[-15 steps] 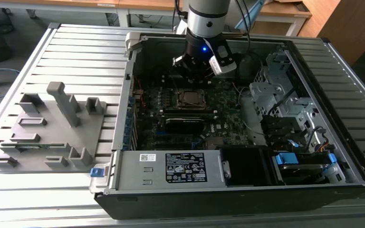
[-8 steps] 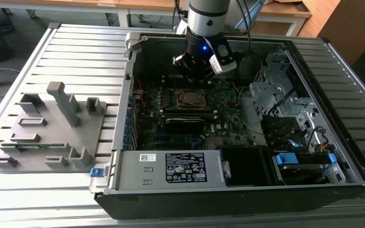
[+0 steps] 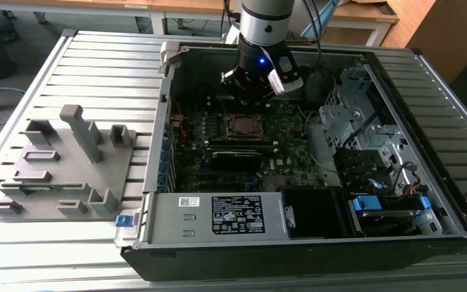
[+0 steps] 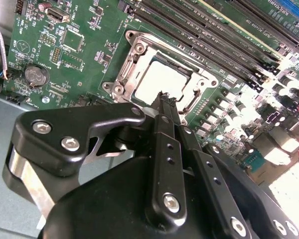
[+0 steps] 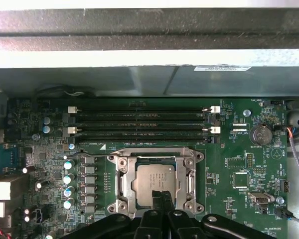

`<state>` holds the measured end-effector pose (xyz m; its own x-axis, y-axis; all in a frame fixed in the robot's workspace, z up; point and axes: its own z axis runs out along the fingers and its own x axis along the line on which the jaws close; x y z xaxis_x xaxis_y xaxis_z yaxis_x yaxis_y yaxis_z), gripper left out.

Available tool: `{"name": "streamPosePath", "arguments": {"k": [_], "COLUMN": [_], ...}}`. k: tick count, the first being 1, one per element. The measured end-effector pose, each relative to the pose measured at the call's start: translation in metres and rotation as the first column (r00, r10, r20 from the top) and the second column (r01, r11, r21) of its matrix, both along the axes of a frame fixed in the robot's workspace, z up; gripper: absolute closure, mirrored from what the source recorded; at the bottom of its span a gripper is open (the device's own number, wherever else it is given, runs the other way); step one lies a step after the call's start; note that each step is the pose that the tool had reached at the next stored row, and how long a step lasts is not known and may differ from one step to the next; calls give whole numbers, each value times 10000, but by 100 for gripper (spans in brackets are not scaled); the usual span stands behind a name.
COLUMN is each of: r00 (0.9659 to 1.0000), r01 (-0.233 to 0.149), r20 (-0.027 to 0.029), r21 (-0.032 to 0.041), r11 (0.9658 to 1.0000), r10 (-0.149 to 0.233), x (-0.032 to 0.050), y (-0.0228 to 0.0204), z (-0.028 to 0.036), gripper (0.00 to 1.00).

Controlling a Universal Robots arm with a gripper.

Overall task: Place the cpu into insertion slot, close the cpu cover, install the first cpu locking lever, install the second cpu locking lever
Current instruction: 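Install the first cpu locking lever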

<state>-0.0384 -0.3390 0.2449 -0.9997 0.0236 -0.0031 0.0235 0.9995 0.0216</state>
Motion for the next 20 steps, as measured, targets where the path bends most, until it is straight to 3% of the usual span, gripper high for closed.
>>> {"name": "streamPosePath", "arguments": {"k": [20], "r00": [10000], "r01": [-1], "r20": [1], "r21": [-2], "r11": [10000], "r10": [1], "x": [-26], "y": [-1], "z": [25], "gripper": [89]}}
